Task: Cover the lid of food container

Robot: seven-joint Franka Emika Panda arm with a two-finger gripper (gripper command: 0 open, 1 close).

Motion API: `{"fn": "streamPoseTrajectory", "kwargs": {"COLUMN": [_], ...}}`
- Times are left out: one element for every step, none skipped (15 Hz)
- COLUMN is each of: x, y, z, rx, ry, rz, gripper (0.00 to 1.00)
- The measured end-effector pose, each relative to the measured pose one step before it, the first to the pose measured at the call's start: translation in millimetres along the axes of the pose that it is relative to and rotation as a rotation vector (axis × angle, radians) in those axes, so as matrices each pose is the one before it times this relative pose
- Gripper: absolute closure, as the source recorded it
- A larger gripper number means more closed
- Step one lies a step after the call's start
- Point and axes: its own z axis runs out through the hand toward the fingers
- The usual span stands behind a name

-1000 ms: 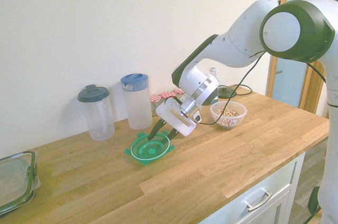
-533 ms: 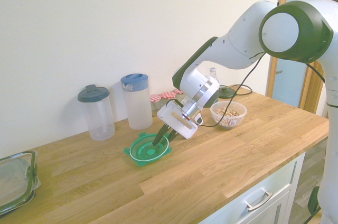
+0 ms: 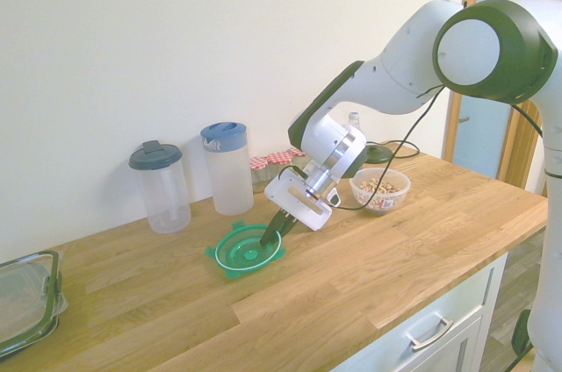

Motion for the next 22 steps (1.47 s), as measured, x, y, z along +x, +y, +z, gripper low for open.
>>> {"fn": "streamPoseTrajectory", "kwargs": {"x": [-2.08, -5.12, -8.40, -11.86, -12.74, -14.12, -13.19, -10.45, -7.45, -3.60, -0.49, 2.22, 4.90, 7.28, 7.65, 7.40, 7.85, 8.48, 8.17, 6.29, 2.73, -1.24], "y": [-1.85, -5.37, -9.11, -12.98, -12.57, -10.21, -5.88, -2.30, 1.11, 4.09, 6.39, 7.70, 8.21, 7.03, 6.34, 5.30, 4.30, 2.70, 0.22, -1.19, -1.98, -2.52], "z": [-5.22, -9.30, -12.82, -19.19, -21.16, -22.30, -24.29, -24.52, -26.44, -28.65, -26.03, -25.36, -21.43, -16.96, -8.62, -2.43, 2.58, 6.46, 11.65, 14.67, 14.08, 11.97], "rx": [-0.02295, -0.03672, -0.03981, -0.04952, -0.05692, -0.05936, -0.06195, -0.06581, -0.06301, -0.05856, -0.05595, -0.04901, -0.04499, -0.04393, -0.04463, -0.04576, -0.04713, -0.04579, -0.04809, -0.05304, -0.05500, -0.05694], "ry": [0.00397, 0.01438, 0.02175, 0.03727, 0.04323, 0.04193, 0.04522, 0.04550, 0.04847, 0.05163, 0.05344, 0.05654, 0.05702, 0.06293, 0.05424, 0.05149, 0.05261, 0.05085, 0.04733, 0.04353, 0.03915, 0.03646], "rz": [-0.01186, -0.01810, -0.02321, -0.03114, -0.02766, -0.02109, -0.01557, -0.01143, -0.00620, -0.00306, -0.00327, -0.00194, -0.00272, -0.00266, -0.00218, -0.00010, 0.00328, 0.00620, 0.00699, 0.00984, 0.01306, 0.01480], "gripper": [1.00, 1.00, 1.00, 1.00, 1.00, 1.00, 1.00, 1.00, 1.00, 1.00, 1.00, 1.00, 1.00, 1.00, 1.00, 1.00, 1.00, 1.00, 1.00, 1.00, 1.00, 1.00]}}
